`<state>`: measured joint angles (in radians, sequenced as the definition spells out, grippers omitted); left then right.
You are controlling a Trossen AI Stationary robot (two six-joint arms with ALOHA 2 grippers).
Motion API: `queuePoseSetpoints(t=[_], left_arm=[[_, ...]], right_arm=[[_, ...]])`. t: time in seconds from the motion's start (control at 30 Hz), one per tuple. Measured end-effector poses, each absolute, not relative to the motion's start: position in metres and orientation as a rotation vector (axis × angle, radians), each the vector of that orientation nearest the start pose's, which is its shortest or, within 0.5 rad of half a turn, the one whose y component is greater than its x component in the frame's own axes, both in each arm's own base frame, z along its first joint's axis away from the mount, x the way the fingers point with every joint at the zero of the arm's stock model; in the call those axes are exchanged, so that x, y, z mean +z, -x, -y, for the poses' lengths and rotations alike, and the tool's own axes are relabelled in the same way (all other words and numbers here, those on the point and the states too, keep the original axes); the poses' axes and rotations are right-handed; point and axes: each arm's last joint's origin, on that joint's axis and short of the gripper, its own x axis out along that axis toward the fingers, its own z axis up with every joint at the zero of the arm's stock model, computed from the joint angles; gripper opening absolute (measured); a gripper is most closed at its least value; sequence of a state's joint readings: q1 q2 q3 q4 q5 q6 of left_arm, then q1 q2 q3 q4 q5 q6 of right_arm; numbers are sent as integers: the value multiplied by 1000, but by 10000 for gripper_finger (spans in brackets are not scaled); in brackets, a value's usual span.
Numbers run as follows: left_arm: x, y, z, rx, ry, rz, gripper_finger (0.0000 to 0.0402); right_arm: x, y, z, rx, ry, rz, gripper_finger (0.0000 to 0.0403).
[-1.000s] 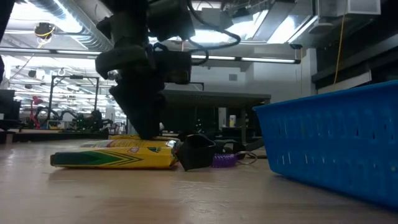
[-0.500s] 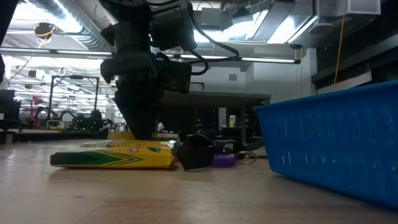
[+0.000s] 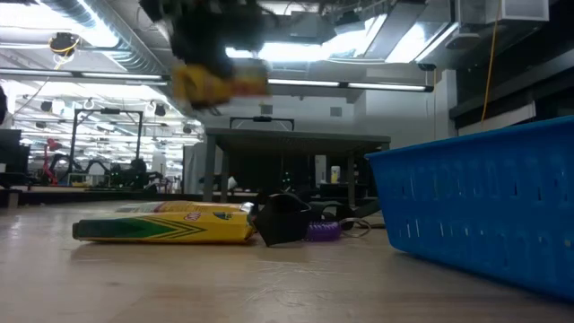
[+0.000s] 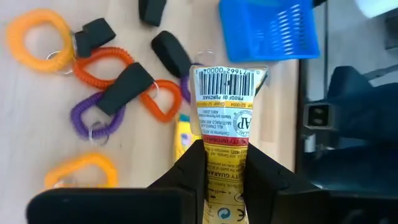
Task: Pick & Place Office Desk Supplies
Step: Put the yellow crayon box into the orange bin
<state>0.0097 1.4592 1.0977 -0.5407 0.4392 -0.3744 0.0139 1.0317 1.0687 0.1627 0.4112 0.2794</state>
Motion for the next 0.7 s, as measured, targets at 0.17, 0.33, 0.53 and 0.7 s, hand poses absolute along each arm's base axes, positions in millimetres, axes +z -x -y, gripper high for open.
queuePoseSetpoints(t=[0.17, 0.33, 0.53, 0.7], left_arm=[[291, -254, 23, -287, 531, -1026, 64], [305, -202, 43, -326, 449, -1197, 64], [313, -164, 70, -370, 349, -1305, 63], [307, -153, 95, -434, 177, -1358, 63]], right_arm=[[418, -220, 9, -366, -316, 250, 143], [418, -220, 9, -366, -315, 250, 143], [418, -220, 9, -373, -316, 250, 143], [414, -223, 10, -422, -315, 238, 143]])
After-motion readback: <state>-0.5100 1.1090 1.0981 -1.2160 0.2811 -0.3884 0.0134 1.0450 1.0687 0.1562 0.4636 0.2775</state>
